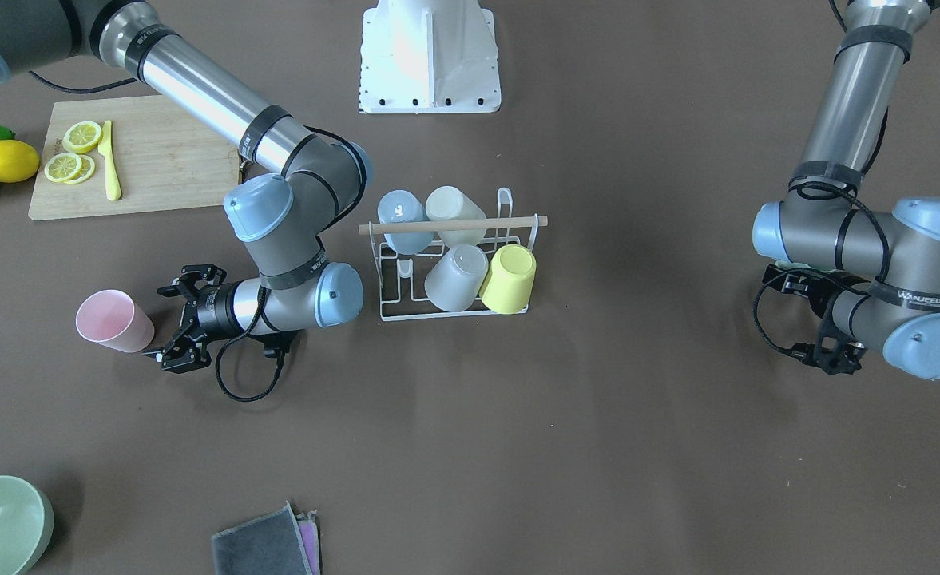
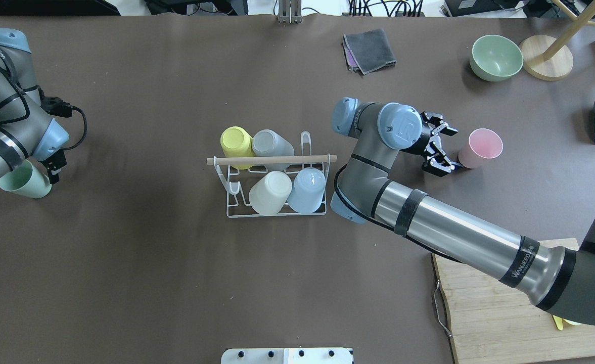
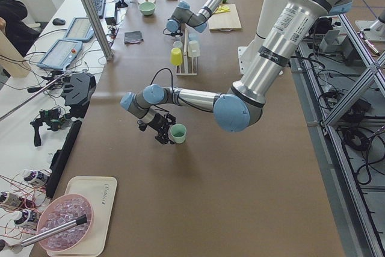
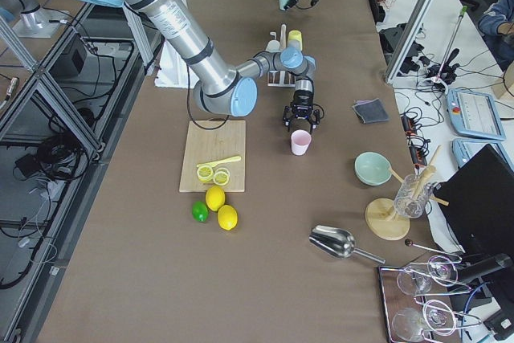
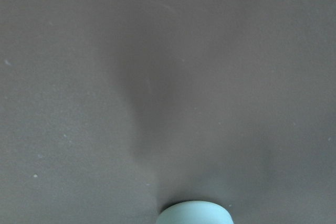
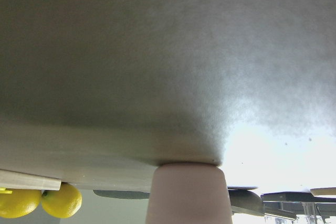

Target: Place cup on cup holder

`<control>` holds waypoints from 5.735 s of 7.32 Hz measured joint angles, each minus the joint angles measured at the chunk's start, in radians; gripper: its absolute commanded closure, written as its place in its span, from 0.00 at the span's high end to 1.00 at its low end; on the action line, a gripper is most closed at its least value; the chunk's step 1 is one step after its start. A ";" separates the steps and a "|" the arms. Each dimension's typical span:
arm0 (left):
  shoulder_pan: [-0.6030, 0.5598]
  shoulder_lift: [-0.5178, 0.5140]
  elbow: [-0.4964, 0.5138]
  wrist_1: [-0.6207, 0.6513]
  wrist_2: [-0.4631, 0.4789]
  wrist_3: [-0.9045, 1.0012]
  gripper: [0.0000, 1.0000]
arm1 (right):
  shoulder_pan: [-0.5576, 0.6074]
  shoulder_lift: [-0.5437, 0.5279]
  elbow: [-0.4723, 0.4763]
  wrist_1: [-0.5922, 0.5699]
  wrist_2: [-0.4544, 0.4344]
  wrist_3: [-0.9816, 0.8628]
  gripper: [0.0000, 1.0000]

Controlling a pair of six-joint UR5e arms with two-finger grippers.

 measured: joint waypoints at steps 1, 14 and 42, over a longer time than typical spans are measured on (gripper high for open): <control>0.004 -0.006 0.006 0.031 0.016 0.043 0.97 | -0.002 -0.002 0.000 0.000 -0.015 0.018 1.00; 0.052 -0.126 0.128 0.128 0.173 0.243 0.97 | 0.023 -0.073 0.059 0.002 -0.032 0.045 1.00; -0.143 0.097 -0.620 -0.329 0.348 -0.176 0.00 | 0.041 -0.174 0.151 0.031 -0.033 0.032 0.00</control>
